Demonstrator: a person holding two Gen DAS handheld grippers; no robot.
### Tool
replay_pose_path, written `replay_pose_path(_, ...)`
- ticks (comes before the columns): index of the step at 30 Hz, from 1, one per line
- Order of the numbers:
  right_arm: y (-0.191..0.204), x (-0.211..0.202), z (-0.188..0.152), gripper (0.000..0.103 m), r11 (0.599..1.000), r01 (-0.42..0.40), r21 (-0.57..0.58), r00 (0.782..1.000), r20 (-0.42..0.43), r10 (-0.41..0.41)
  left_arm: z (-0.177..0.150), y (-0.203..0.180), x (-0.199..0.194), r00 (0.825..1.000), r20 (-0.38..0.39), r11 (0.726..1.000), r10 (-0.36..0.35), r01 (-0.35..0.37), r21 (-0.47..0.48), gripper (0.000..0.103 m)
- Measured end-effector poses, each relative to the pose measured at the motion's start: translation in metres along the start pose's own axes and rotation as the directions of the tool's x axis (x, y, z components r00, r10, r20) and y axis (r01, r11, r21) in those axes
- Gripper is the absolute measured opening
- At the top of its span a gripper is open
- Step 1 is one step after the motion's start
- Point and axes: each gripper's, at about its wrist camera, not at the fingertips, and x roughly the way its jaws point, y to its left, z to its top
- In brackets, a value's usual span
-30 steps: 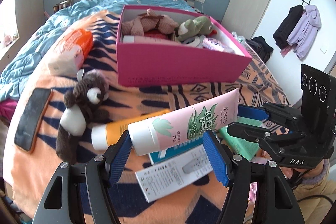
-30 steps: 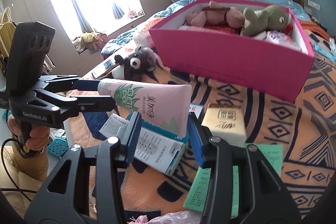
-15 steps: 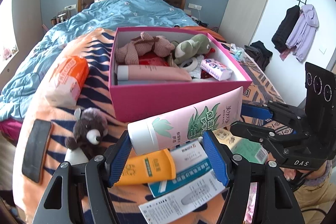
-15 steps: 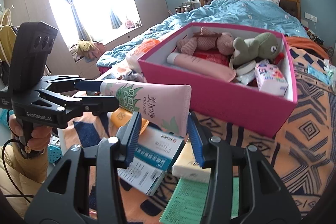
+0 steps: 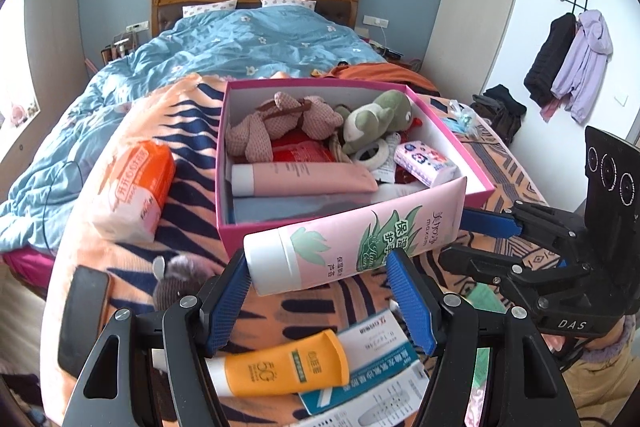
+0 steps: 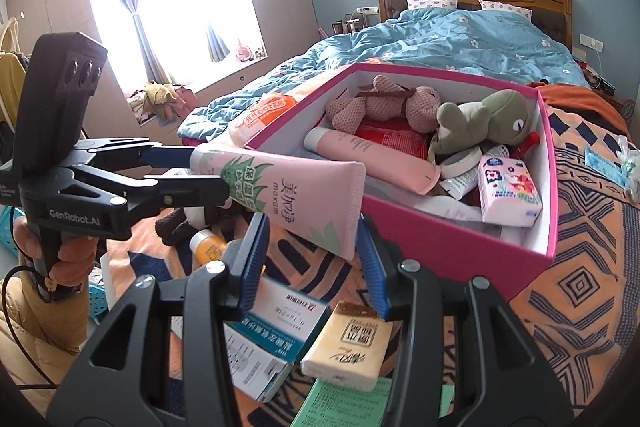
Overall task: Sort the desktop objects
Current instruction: 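Lift the green-leaf tube with the right gripper and carry it toward the box, then lower the green-leaf tube with the right gripper into the pink box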
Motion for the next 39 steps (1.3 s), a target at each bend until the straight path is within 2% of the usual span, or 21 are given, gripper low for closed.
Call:
replay_pose_path(19, -0.016, 0.009, 0.023, 0.048, 1.000, 0.011, 0.011, 1.000, 0.009, -0.011, 0.024, 0.002, 0.012, 1.000, 0.009, 1.000, 0.010, -0.010, 0.005, 0.070)
replay_pose_path(39, -0.031, 0.025, 0.032, 0.048, 1.000, 0.025, 0.012, 1.000, -0.017, -0.024, 0.036, 0.013, 0.034, 1.000, -0.026, 1.000, 0.005, -0.006, -0.023, 0.070)
